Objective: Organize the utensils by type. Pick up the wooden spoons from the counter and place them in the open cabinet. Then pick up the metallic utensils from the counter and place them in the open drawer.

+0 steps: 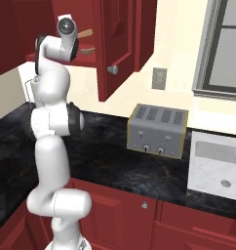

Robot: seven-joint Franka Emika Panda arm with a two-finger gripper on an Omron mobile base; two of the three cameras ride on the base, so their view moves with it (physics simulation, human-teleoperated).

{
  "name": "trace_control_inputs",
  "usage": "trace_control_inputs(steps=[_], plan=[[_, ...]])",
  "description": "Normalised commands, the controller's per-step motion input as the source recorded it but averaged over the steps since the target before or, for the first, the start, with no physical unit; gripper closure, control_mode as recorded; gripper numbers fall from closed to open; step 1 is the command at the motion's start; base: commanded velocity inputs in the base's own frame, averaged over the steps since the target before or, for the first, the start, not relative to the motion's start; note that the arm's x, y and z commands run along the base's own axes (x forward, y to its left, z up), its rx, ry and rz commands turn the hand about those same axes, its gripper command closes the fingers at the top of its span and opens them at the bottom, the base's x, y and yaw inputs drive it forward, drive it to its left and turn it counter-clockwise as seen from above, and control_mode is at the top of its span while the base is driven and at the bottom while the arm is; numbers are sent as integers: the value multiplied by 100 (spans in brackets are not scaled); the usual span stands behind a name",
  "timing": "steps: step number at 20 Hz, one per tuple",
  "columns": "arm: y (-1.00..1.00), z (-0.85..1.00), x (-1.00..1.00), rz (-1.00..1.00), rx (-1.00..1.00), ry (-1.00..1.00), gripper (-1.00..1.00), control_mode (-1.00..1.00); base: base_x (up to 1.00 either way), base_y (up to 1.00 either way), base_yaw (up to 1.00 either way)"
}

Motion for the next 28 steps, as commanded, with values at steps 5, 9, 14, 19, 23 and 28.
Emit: trace_control_inputs(steps=[5,9,14,19,23,28], plan=[[14,-7,59,1,0,4,100,-100,0,0,0],[16,-15,48,5,0,5,100,-100,0,0,0],[14,-25,32,9,0,9,100,-100,0,0,0],[7,-41,9,11,-3,9,-100,-100,0,0,0],[3,-43,0,11,-6,6,-100,-100,0,0,0],[1,-28,0,8,-5,4,-100,-100,0,0,0]])
